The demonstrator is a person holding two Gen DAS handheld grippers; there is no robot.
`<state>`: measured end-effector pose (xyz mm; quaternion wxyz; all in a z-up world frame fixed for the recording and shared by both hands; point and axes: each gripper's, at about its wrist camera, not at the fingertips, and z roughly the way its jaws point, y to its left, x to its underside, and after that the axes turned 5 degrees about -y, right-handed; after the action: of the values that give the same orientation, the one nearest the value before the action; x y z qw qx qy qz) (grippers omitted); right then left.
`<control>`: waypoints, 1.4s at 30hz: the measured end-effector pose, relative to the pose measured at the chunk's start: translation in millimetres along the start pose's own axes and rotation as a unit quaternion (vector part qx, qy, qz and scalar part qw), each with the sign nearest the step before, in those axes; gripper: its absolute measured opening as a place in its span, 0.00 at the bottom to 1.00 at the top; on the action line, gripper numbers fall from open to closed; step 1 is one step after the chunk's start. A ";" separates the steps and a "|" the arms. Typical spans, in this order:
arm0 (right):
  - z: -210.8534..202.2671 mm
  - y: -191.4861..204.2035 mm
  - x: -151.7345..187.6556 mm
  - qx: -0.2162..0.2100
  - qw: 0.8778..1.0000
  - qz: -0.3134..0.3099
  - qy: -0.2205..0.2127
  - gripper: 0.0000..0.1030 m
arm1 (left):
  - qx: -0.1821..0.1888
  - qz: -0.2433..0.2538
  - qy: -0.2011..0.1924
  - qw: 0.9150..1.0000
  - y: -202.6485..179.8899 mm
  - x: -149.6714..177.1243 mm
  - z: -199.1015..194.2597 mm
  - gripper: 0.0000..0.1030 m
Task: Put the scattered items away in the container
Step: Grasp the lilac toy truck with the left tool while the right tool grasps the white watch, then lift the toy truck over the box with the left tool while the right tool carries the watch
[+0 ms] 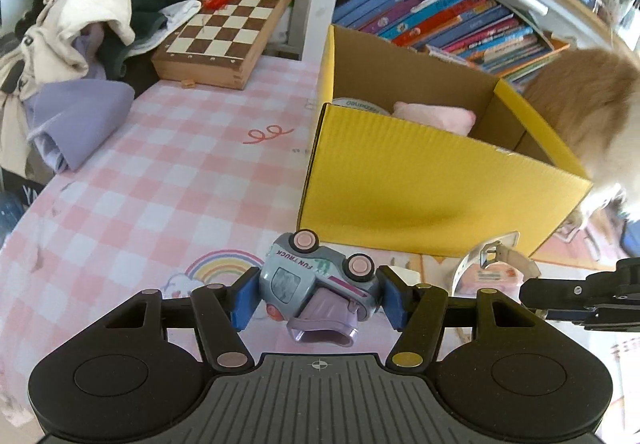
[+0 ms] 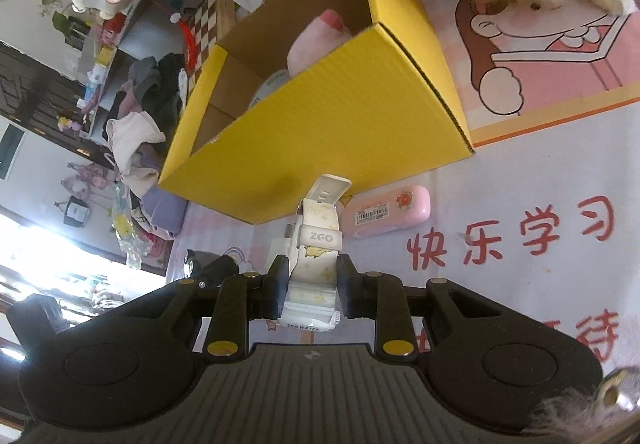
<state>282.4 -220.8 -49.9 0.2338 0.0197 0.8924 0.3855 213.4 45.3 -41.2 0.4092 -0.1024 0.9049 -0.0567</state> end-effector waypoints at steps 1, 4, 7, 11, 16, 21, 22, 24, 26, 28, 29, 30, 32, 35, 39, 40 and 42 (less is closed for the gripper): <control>-2.7 1.1 1.2 0.001 1.000 0.001 -0.001 0.23 | 0.003 -0.004 -0.002 1.000 1.1 0.8 -3.4 0.59; -11.3 4.9 5.8 0.003 1.000 0.001 -0.005 0.23 | 0.012 -0.018 -0.007 1.000 4.9 3.2 -13.6 0.59; -20.1 8.3 13.9 0.003 1.000 -0.003 -0.010 0.23 | 0.020 -0.032 -0.012 0.999 8.2 5.4 -23.8 0.59; -30.4 11.2 22.9 0.003 1.000 0.013 -0.012 0.23 | 0.035 -0.040 -0.023 0.998 8.3 7.2 -40.6 0.59; -44.1 22.3 31.8 0.003 1.000 0.007 -0.023 0.23 | 0.056 -0.041 -0.036 0.997 6.4 9.5 -58.6 0.59; -52.9 28.6 40.3 0.007 1.000 0.000 -0.027 0.23 | 0.066 -0.036 -0.036 0.997 5.0 14.3 -64.8 0.59; -54.5 29.1 41.8 0.009 1.000 0.002 -0.028 0.23 | 0.068 -0.036 -0.036 0.996 5.0 14.5 -66.2 0.59; -58.7 29.4 43.3 0.009 0.999 0.006 -0.032 0.23 | 0.074 -0.035 -0.037 0.996 4.5 14.0 -69.2 0.59; -63.2 30.1 42.5 0.007 0.999 0.012 -0.036 0.23 | 0.082 -0.034 -0.038 0.995 3.4 11.3 -72.5 0.59; -68.1 32.4 40.3 0.005 0.999 0.014 -0.041 0.23 | 0.090 -0.036 -0.041 0.994 2.4 6.5 -75.2 0.59; -70.4 34.6 38.5 0.002 0.999 0.012 -0.045 0.23 | 0.094 -0.037 -0.043 0.994 2.0 3.9 -76.3 0.59; -72.8 36.9 36.7 0.000 0.999 0.009 -0.049 0.23 | 0.098 -0.038 -0.045 0.993 1.5 1.3 -77.5 0.59; -76.8 40.8 33.2 -0.005 0.998 0.005 -0.056 0.23 | 0.104 -0.042 -0.051 0.992 0.2 -3.0 -80.1 0.59; -80.0 45.1 28.2 -0.013 0.998 0.003 -0.060 0.23 | 0.112 -0.045 -0.055 0.991 -4.5 -7.4 -82.8 0.59; -82.2 51.1 20.3 -0.025 0.998 0.002 -0.058 0.23 | 0.126 -0.041 -0.063 0.989 -12.8 -15.6 -85.8 0.59; -83.3 52.6 18.0 -0.029 0.998 0.001 -0.059 0.23 | 0.129 -0.042 -0.066 0.989 -14.3 -18.9 -86.3 0.59; -85.6 56.8 9.0 -0.037 0.997 -0.003 -0.065 0.23 | 0.133 -0.046 -0.072 0.987 -16.9 -26.7 -86.6 0.59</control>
<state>229.2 -237.1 36.8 0.2933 0.0336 0.8603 0.4155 167.8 36.7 38.5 0.4802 -0.0920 0.8518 -0.1882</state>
